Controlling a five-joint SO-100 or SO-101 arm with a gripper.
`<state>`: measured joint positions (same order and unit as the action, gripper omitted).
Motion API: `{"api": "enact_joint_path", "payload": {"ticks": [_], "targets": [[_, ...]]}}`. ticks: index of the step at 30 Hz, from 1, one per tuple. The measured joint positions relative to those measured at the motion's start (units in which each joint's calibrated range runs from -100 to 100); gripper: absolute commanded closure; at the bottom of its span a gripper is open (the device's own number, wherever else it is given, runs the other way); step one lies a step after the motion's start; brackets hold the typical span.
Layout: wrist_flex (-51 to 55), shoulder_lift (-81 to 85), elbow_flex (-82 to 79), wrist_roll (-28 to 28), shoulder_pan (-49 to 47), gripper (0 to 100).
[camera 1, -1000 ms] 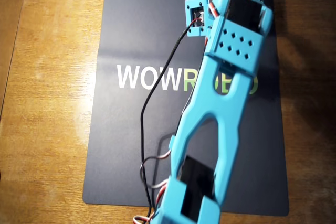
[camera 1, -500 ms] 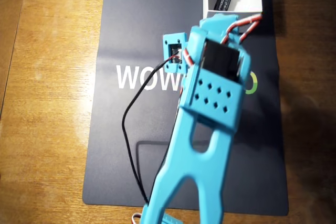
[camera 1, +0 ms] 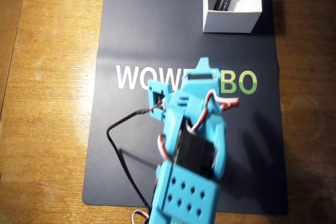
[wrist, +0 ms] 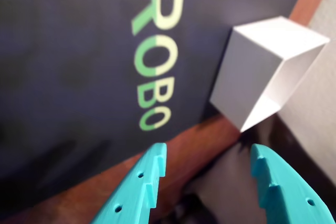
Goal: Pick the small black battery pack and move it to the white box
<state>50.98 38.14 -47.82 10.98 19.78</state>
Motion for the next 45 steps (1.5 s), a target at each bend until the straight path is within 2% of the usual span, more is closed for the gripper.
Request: {"api": "enact_joint_path", "payload": {"ticks": [6,10,16,24,29,36,45], "targets": [[0.09,9.66,-9.0,-0.05,0.0,82],[5.23,17.37,-14.09,-0.11,-2.97,82],[8.72,29.32,-20.64,-4.47,-8.41,82],[13.78,42.54,-29.36,-5.25,-9.89,82],[21.98,48.47,-30.36,-5.41,-13.23,82],[23.46,56.95,-35.09,-5.41,-17.55,82],[24.16,60.76,-39.82,-5.36,-17.92,82]]}}
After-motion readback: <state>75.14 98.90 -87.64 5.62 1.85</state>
